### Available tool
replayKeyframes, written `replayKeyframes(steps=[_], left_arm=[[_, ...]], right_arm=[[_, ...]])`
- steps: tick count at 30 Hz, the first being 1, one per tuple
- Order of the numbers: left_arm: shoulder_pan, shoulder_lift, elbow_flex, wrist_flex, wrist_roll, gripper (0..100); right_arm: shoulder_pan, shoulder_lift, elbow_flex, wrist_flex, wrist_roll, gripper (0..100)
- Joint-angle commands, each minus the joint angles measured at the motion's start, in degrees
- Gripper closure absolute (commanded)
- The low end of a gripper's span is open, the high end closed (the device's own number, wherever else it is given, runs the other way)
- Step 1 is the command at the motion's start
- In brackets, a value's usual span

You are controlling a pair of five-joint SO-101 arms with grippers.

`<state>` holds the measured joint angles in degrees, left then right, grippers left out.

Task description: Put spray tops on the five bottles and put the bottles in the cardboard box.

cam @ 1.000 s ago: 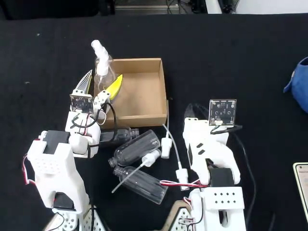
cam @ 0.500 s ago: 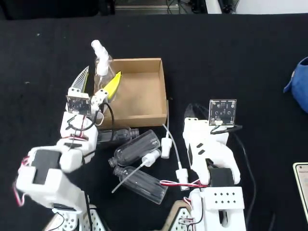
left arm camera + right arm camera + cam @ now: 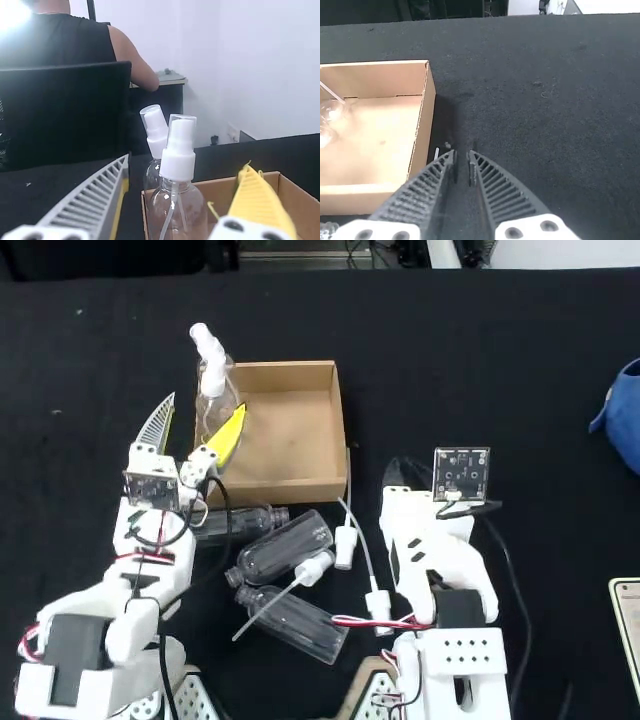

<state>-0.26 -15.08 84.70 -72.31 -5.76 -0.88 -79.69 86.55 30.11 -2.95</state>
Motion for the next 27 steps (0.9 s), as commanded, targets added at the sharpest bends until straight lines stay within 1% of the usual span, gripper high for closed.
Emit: replayKeyframes(steps=[1, 5, 6, 8, 10, 16, 19, 23, 27], left_arm=[[0.0, -4.4, 1.5, 0.2, -0.6, 83], [-0.5, -7.2, 3.6, 0.2, -0.6, 96], [-0.5, -7.6, 4.1, 0.2, -0.6, 98], [-0.3, -8.4, 5.1, 0.2, -0.6, 96], [-0.1, -9.4, 6.1, 0.2, -0.6, 97], [-1.0, -13.7, 6.9, 1.2, -0.7, 97], [-2.6, -16.6, 5.8, 9.3, -0.5, 97], [-5.7, -24.4, 3.6, 23.3, -0.3, 97], [-6.5, -34.3, 0.7, 43.5, -0.5, 97]], right_arm=[[1.3, -1.2, -0.2, -2.1, 0.0, 98.4], [1.3, -1.2, -0.2, -2.1, 0.0, 98.4], [1.3, -1.2, -0.2, -2.1, 0.0, 98.4], [1.3, -1.2, -0.2, -2.1, 0.0, 98.4], [1.1, -1.2, -0.2, -2.1, 0.0, 98.4], [1.1, -1.2, -0.3, -2.1, 0.0, 98.4], [1.1, -1.2, -0.3, -2.1, 0.0, 98.4], [1.1, -1.2, -0.4, -2.1, 0.0, 98.4], [1.1, -1.2, -0.4, -2.1, 0.0, 98.4]])
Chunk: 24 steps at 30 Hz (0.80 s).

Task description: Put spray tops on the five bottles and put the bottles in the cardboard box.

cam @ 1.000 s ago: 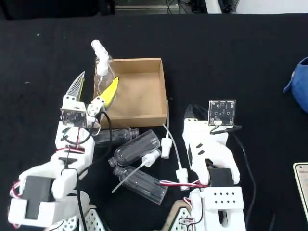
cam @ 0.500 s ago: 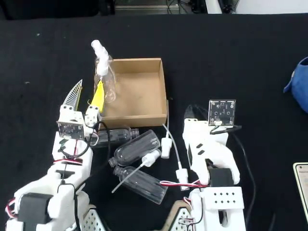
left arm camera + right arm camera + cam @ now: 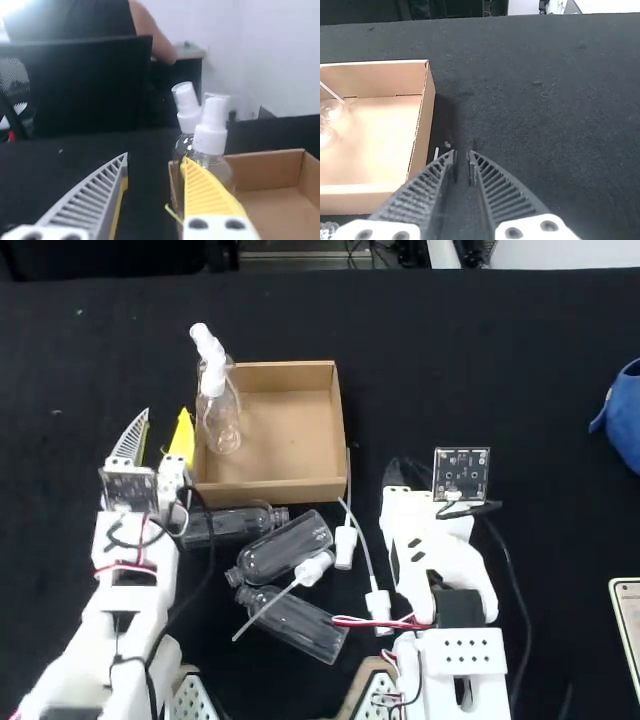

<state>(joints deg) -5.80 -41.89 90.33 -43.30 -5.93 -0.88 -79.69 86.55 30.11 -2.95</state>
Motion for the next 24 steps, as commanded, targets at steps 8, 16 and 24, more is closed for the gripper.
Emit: replayKeyframes(steps=[8, 16, 24], left_arm=[[-4.8, -25.7, -4.7, 39.6, -0.6, 97], [-11.3, -39.6, 2.2, 47.6, -6.5, 97], [-11.4, -40.9, -18.5, 81.8, -8.5, 97]], right_arm=[[1.1, -1.2, -0.3, -2.1, 0.0, 98.4], [1.3, -1.2, -0.2, -2.1, 0.0, 98.4], [1.1, -1.2, -0.2, -2.1, 0.0, 98.4]])
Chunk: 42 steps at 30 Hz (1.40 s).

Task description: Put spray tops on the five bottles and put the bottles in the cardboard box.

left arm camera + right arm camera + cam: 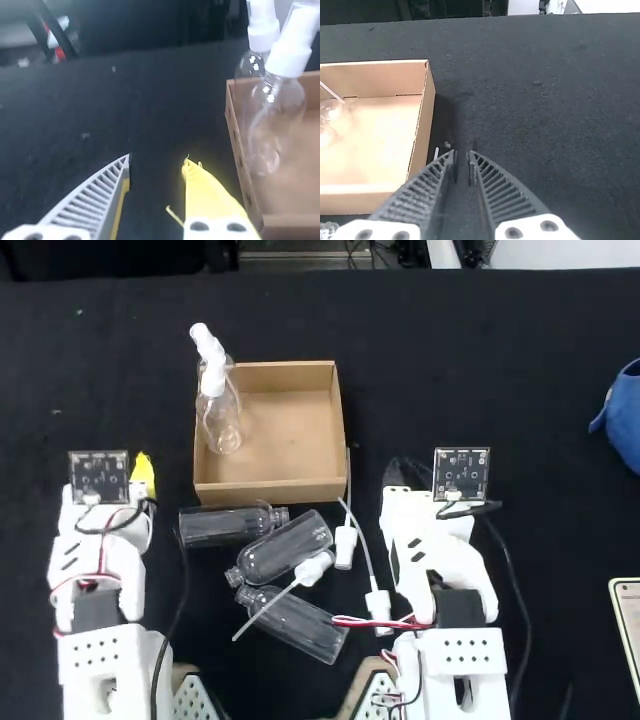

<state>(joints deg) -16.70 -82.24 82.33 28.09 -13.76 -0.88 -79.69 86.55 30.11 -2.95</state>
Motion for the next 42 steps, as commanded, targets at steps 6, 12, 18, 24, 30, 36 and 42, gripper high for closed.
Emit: replayKeyframes(steps=[6, 12, 18, 24, 30, 36, 42], left_arm=[[-0.4, 7.2, -17.1, 17.1, -1.0, 96], [-0.4, 22.3, -24.2, 22.8, -9.0, 79], [-0.6, 36.5, -29.4, 19.9, -9.7, 81], [-0.5, 45.5, -29.4, 13.9, -9.9, 82], [-0.3, 47.5, -27.0, 14.2, -9.9, 82], [2.3, 43.3, -21.6, 17.5, -13.0, 82], [2.3, 33.0, -23.3, 30.9, -17.6, 81]], right_arm=[[1.2, -1.2, -0.2, -2.1, 0.0, 98.4], [1.1, -1.2, -0.2, -2.1, 0.0, 98.4], [1.1, -1.2, -0.2, -2.1, 0.0, 98.4], [1.2, -1.2, -0.2, -2.1, 0.0, 98.4], [1.1, -1.2, -0.3, -2.1, 0.0, 98.4], [1.1, -1.2, -0.3, -2.1, 0.0, 98.4], [1.1, -1.2, -0.4, -2.1, 0.0, 98.4]])
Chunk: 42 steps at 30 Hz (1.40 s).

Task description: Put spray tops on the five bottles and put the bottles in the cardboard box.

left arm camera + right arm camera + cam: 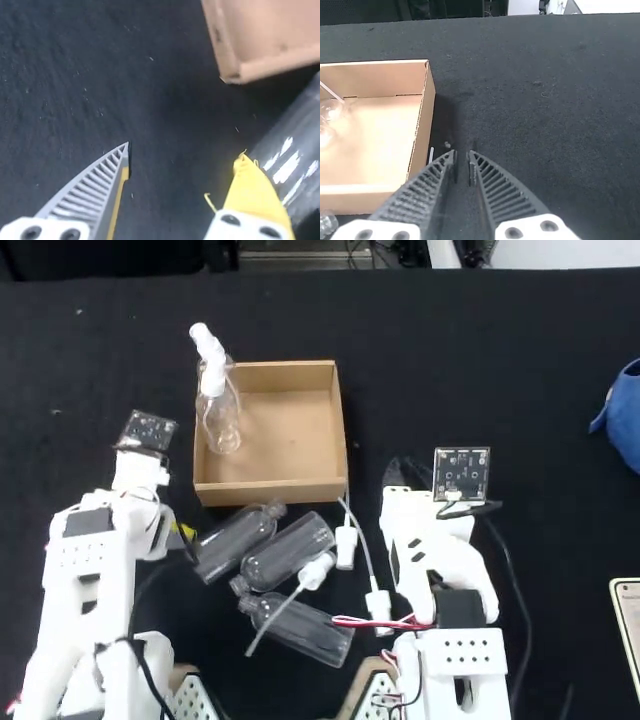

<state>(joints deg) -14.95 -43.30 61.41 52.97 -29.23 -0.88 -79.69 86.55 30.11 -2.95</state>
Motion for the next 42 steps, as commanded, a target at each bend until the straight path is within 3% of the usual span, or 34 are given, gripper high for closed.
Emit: replayKeyframes(steps=[1, 7, 13, 18, 25, 31, 38, 42], left_arm=[[0.8, -7.8, -3.0, 8.7, -2.7, 81], [6.6, -14.0, -9.1, 21.5, -2.8, 81], [13.5, -5.4, -18.1, 29.6, -2.6, 81], [17.8, 3.3, -18.5, 26.9, -2.5, 82], [18.4, 8.9, -18.4, 22.2, -2.8, 82], [18.4, 10.5, -16.4, 21.9, -2.7, 82], [18.4, 9.8, -6.9, 11.5, -2.5, 82], [18.4, 9.8, -5.2, 9.8, -0.4, 82]], right_arm=[[1.1, -1.2, -0.4, -2.1, 0.0, 98.4], [1.1, -1.2, -0.4, -2.1, 0.0, 98.4], [1.0, -1.2, -0.3, -2.1, 0.0, 98.4], [1.1, -1.2, -0.3, -2.1, 0.0, 98.4], [1.1, -1.2, -0.3, -2.1, 0.0, 98.4], [1.1, -1.2, -0.3, -2.1, 0.0, 98.4], [1.1, -1.2, -0.3, -2.1, 0.0, 98.4], [1.1, -1.2, -0.3, -2.1, 0.0, 98.4]])
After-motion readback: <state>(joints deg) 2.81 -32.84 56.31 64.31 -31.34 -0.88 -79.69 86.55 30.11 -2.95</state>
